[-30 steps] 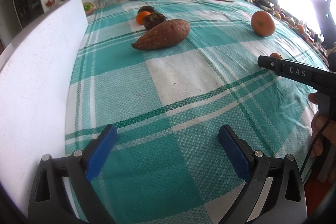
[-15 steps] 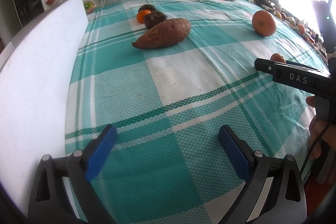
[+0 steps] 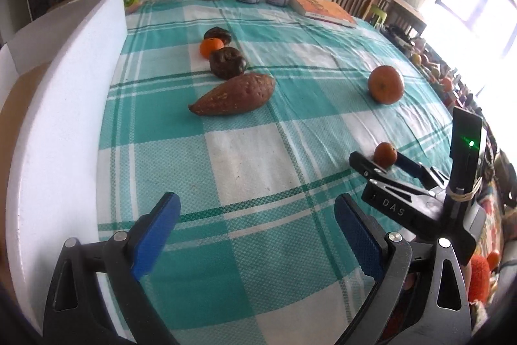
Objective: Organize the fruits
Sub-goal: 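Move the left tool over the sweet potato and close its fingers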
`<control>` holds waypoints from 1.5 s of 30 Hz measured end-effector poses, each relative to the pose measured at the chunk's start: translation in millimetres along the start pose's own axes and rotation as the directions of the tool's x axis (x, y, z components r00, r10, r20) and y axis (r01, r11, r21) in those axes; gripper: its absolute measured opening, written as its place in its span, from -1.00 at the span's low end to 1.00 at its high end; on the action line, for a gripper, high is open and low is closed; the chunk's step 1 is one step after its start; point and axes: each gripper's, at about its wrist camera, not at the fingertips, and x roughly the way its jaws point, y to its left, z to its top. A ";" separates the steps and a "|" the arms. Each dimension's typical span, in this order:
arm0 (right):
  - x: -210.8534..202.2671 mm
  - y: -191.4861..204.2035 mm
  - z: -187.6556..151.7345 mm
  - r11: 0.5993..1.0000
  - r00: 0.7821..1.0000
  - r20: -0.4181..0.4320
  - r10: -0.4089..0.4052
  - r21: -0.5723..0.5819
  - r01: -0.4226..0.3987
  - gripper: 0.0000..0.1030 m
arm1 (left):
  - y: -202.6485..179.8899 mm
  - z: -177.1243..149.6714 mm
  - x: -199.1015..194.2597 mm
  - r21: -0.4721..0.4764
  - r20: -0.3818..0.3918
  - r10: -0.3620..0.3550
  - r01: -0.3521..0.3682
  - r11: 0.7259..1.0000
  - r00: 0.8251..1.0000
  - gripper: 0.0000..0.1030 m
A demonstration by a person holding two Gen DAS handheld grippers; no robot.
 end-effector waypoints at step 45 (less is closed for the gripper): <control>-2.4 -2.6 0.5 0.999 0.999 0.003 0.034 0.027 -0.034 0.65 | -0.4 68.1 101.4 0.225 -0.287 0.083 -0.017 0.974 0.954 -0.36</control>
